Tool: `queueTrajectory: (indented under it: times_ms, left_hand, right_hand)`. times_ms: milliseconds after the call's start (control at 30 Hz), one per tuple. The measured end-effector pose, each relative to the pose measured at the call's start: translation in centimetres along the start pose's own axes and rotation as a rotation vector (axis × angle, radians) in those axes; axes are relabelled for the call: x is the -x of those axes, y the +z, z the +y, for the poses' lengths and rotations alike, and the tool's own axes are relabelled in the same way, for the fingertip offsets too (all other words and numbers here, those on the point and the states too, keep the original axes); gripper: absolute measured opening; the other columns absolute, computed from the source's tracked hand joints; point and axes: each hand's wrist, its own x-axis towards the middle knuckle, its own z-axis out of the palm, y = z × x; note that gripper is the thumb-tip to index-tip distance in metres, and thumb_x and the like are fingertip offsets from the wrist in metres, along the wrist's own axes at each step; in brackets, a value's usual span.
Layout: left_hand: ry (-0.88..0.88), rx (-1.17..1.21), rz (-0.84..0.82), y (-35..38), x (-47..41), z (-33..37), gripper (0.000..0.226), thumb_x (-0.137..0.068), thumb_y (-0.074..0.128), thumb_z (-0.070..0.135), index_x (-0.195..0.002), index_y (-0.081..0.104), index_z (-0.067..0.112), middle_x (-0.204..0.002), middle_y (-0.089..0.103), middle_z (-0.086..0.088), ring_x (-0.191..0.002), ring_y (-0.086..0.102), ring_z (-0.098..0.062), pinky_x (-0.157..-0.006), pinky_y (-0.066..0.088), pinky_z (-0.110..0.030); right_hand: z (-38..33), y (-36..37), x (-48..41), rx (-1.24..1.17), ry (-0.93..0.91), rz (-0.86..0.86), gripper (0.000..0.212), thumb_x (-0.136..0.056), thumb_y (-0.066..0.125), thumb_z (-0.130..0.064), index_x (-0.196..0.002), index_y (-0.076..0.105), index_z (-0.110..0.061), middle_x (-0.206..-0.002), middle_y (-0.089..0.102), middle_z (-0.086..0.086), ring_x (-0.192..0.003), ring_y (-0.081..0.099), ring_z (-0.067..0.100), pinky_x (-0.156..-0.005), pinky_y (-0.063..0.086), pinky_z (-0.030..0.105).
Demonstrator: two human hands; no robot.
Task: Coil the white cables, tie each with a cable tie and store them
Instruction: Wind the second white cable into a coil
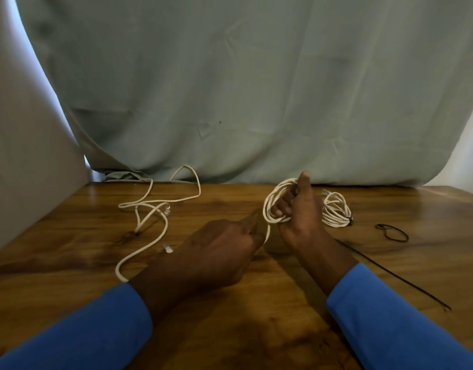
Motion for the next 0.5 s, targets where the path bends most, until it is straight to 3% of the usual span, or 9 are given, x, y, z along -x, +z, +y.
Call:
queueTrajectory:
  times_ms: [100, 167, 267, 333, 400, 500]
  left_hand:
    - [0.125, -0.033, 0.067, 0.0, 0.0, -0.3, 0.028, -0.107, 0.048, 0.036, -0.125, 0.063, 0.022, -0.122, 0.06, -0.003, -0.093, 0.063, -0.02, -0.066, 0.039, -0.031]
    - [0.235, -0.013, 0.108, 0.1, 0.0, -0.7, 0.018, -0.102, 0.06, 0.03, -0.113, 0.07, 0.021, -0.109, 0.068, -0.003, -0.086, 0.067, -0.019, -0.062, 0.047, -0.032]
    - [0.271, 0.034, 0.264, 0.0, 0.4, -1.8, 0.01, -0.093, 0.072, 0.027, -0.101, 0.074, 0.021, -0.095, 0.073, -0.001, -0.076, 0.07, -0.018, -0.057, 0.054, -0.032]
    - [0.183, 0.131, 0.397, -0.4, 0.7, -2.6, 0.01, -0.092, 0.071, 0.031, -0.096, 0.071, 0.022, -0.088, 0.072, 0.004, -0.072, 0.064, -0.012, -0.058, 0.048, -0.029]
    - [0.11, 0.202, 0.46, -0.6, 0.9, -3.3, 0.015, -0.091, 0.076, 0.03, -0.092, 0.065, 0.02, -0.083, 0.067, 0.006, -0.07, 0.054, -0.006, -0.059, 0.038, -0.027]
    - [0.12, 0.138, 0.491, -0.2, 0.8, -3.5, 0.018, -0.091, 0.076, 0.03, -0.095, 0.064, 0.018, -0.087, 0.065, 0.004, -0.079, 0.052, -0.009, -0.069, 0.03, -0.022]
  right_hand:
    - [1.2, 0.5, 1.6, 0.451, -0.253, 0.015, 0.041, -0.106, 0.054, -0.044, -0.075, 0.059, -0.017, -0.062, 0.06, 0.001, -0.056, 0.059, 0.012, -0.056, 0.05, 0.028]
    - [1.9, 0.9, 2.9, 0.575, -0.281, -0.139, 0.04, -0.106, 0.054, -0.042, -0.077, 0.062, -0.016, -0.068, 0.062, 0.003, -0.062, 0.06, 0.012, -0.06, 0.05, 0.028]
    - [2.1, 1.0, 3.4, 0.612, -0.116, -0.396, 0.044, -0.108, 0.051, -0.036, -0.073, 0.059, -0.011, -0.061, 0.058, 0.003, -0.056, 0.056, 0.013, -0.057, 0.046, 0.027]
    - [2.0, 1.0, 3.2, 0.629, 0.036, -0.503, 0.043, -0.109, 0.048, -0.034, -0.079, 0.06, -0.005, -0.072, 0.059, 0.016, -0.067, 0.058, 0.025, -0.067, 0.048, 0.034]
    - [2.0, 1.1, 3.2, 0.654, 0.123, -0.536, 0.038, -0.11, 0.046, -0.035, -0.096, 0.062, -0.003, -0.092, 0.058, 0.024, -0.087, 0.057, 0.035, -0.078, 0.048, 0.044]
    - [2.1, 1.6, 3.8, 0.624, 0.23, -0.518, 0.041, -0.111, 0.042, -0.039, -0.113, 0.06, -0.002, -0.102, 0.056, 0.025, -0.097, 0.057, 0.036, -0.08, 0.053, 0.04]
